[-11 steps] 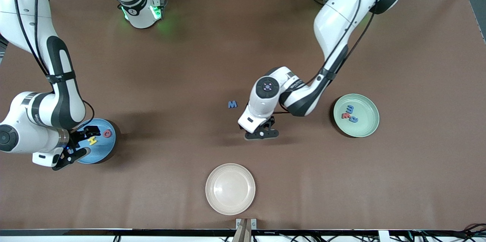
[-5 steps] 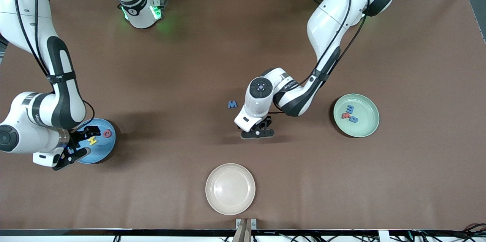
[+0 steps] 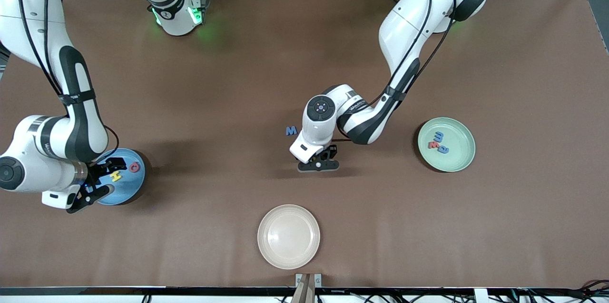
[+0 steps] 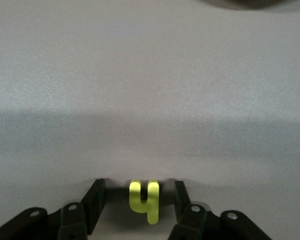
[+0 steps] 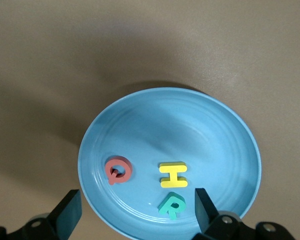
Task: Sort uppercase to blue plate, lowercase to green plate
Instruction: 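Close the left gripper on the yellow h while the right gripper returns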
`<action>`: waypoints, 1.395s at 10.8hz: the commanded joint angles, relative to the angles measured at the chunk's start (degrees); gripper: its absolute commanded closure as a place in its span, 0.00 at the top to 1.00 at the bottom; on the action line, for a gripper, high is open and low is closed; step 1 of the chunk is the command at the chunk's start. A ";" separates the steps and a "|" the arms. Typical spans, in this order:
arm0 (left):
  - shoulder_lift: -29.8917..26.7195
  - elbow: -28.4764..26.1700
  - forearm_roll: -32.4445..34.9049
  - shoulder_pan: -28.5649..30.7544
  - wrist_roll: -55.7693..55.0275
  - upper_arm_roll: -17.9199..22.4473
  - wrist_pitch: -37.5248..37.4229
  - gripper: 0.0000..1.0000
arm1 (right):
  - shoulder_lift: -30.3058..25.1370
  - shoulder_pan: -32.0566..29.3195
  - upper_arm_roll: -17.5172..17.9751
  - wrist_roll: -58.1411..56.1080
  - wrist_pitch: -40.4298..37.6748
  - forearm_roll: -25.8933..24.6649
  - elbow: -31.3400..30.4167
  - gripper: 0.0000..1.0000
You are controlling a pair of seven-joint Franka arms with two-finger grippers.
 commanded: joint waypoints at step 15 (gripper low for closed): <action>1.16 1.38 -0.71 -1.52 -0.28 1.21 -0.37 0.16 | -0.88 5.11 0.42 12.84 -6.59 6.03 -0.03 1.00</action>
